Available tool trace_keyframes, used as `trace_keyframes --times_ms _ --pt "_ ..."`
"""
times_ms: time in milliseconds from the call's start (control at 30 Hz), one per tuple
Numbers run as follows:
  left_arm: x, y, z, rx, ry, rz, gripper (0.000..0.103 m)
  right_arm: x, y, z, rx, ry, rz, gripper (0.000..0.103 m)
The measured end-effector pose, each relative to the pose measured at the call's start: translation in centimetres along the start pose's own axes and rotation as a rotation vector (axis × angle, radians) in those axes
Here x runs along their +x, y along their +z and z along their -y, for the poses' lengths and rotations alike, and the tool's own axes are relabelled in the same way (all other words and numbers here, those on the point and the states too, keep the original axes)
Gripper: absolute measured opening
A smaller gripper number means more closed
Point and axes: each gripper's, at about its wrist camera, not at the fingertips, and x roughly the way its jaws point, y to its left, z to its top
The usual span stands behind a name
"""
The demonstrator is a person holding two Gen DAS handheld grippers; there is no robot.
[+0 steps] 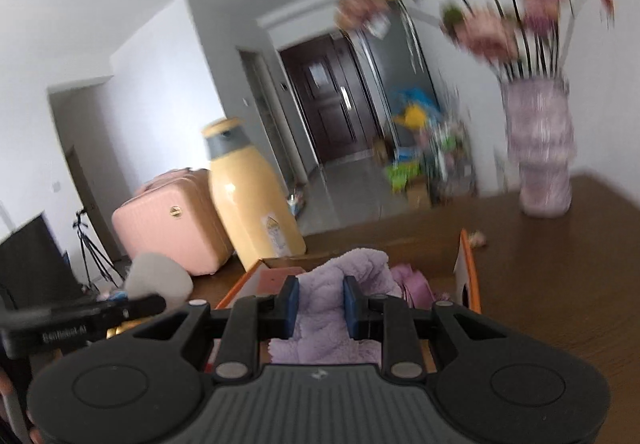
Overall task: Organize soft objects
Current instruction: 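Carry both items over the cardboard box and open both tools to drop them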
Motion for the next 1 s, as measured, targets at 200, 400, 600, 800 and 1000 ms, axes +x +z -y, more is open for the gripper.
trace_keyframes --times_ms 200,400,600,800,1000 --pt "6.6 -0.6 -2.2 -0.029 0.027 -0.159 0.027 8.1 0.0 4.2 0.092 -0.096 -0.175 0.023" --pt "9.3 -2.1 -3.5 -0.053 0.060 -0.256 0.045 12.2 -2.3 3.5 -0.086 -0.262 -0.286 0.029" --pt "8.1 -1.5 -3.0 -0.036 0.060 -0.226 0.065 10.6 -2.2 1.6 -0.182 -0.296 -0.234 0.067" --pt "4.5 1.9 -1.8 -0.035 0.089 -0.128 0.068 7.1 1.6 0.2 -0.201 -0.278 -0.142 0.072" --pt "-1.5 3.8 0.0 -0.009 0.140 0.032 0.077 1.8 4.0 -3.4 -0.263 -0.266 -0.047 0.078"
